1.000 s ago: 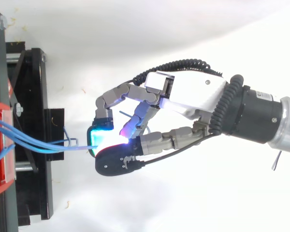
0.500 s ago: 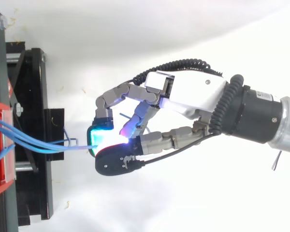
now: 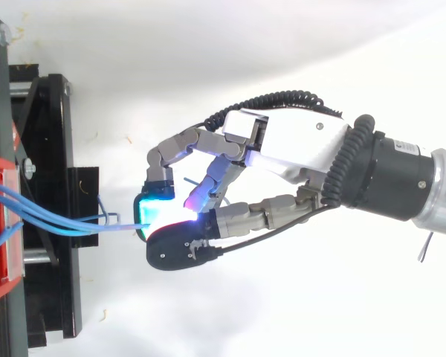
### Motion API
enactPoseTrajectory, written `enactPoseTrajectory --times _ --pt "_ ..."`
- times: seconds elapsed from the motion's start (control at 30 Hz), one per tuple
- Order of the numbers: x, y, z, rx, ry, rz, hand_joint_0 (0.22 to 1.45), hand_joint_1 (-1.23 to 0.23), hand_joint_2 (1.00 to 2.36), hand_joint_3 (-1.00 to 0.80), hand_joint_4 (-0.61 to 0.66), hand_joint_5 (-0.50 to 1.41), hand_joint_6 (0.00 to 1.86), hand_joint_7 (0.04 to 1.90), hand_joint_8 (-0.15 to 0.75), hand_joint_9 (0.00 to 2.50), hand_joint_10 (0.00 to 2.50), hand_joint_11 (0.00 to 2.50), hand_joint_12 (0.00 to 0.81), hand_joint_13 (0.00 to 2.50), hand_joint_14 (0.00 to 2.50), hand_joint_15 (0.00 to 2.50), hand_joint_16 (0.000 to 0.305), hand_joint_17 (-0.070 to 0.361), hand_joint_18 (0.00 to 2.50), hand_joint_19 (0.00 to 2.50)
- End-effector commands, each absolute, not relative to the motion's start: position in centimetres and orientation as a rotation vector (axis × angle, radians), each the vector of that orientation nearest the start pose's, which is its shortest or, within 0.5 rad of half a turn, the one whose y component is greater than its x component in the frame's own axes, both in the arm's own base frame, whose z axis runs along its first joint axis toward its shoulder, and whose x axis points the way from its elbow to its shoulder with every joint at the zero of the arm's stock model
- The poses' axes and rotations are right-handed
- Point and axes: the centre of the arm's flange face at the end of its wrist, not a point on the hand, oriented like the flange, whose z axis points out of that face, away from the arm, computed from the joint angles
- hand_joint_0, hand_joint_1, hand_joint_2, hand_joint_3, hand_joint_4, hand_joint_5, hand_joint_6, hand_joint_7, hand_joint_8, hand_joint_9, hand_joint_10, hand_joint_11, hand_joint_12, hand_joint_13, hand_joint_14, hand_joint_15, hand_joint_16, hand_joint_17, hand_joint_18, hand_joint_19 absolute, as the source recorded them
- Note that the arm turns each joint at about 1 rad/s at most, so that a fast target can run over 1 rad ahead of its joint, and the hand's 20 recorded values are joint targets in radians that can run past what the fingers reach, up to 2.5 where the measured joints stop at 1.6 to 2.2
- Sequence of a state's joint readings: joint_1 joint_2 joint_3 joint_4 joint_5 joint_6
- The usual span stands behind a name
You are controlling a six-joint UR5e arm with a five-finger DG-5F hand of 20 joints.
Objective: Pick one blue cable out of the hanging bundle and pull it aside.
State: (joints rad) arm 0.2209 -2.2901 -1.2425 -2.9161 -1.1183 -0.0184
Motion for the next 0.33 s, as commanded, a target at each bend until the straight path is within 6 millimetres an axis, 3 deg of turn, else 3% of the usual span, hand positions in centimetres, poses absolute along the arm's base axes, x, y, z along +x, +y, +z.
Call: enactPoseTrajectory --times 0.0,0.3 --pt "73.59 -1.60 21.95 1.368 1.182 0.906 0.71 -0.86 1.00 0.16 -0.07 -0.11 0.94 1.45 0.344 1.24 0.02 0.76 0.370 1.06 0.02 0.65 0.055 0.124 1.01 0.54" --pt "73.59 -1.60 21.95 1.368 1.182 0.906 0.71 -0.86 1.00 0.16 -0.06 -0.11 0.94 1.45 0.348 1.24 0.02 0.76 0.369 1.06 0.02 0.66 0.055 0.124 1.01 0.54"
